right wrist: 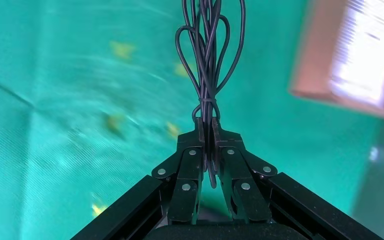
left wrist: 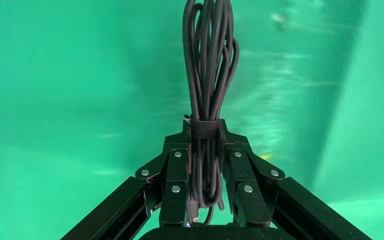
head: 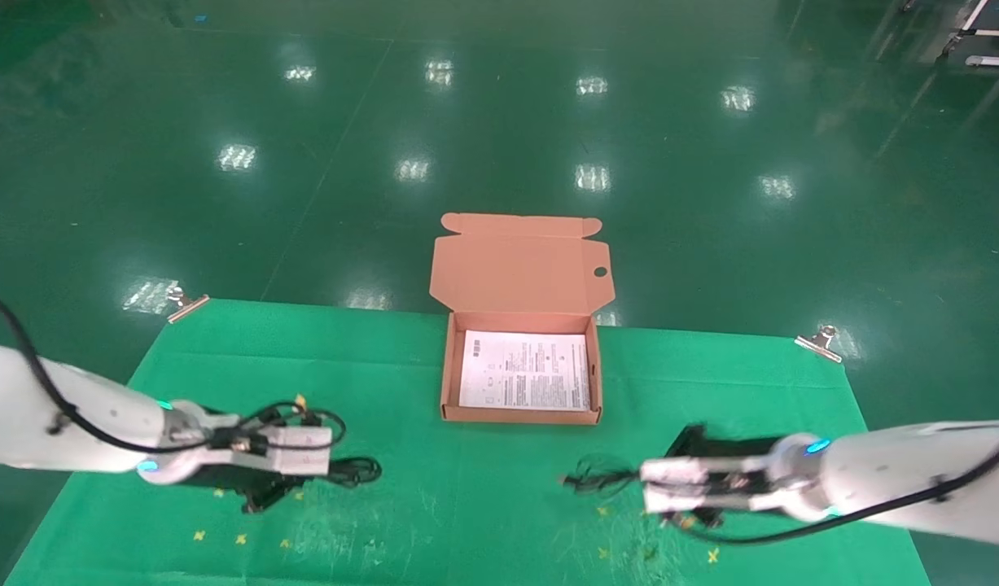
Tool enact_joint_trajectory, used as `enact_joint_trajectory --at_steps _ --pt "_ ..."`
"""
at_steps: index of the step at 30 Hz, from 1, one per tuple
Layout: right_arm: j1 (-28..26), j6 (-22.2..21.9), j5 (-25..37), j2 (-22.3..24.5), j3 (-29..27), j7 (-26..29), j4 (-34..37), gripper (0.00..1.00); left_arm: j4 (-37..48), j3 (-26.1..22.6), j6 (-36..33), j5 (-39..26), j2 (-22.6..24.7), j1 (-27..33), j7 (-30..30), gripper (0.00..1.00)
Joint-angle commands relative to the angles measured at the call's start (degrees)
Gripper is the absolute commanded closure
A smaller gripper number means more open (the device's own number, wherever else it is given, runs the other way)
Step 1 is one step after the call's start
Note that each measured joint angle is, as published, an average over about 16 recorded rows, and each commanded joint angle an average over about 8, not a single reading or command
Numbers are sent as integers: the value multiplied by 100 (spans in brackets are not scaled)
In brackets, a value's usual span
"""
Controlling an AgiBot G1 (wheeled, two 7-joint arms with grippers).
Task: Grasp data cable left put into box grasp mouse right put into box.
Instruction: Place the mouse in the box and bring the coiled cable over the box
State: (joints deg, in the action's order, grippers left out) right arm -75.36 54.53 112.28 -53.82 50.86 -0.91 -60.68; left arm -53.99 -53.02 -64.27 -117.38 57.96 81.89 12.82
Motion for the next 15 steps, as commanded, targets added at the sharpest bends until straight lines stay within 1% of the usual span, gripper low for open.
enact_joint_trajectory --at_steps 1,5,8,11,15 --pt "-28 11 -122 168 -105 95 -115 100 -137 42 -45 46 -101 68 -25 100" --pt "-214 -126 -290 503 -408 420 -347 100 -549 187 -59 91 -329 281 66 100" --pt "-435 -261 -335 621 -601 578 -433 100 -787 315 -19 128 -435 464 158 100" --pt "-720 -402 -326 605 -748 633 -451 100 -960 440 63 146 -480 664 225 100" --pt "-1150 -609 -321 391 -894 577 -394 100 -1108 583 216 139 -441 950 259 100"
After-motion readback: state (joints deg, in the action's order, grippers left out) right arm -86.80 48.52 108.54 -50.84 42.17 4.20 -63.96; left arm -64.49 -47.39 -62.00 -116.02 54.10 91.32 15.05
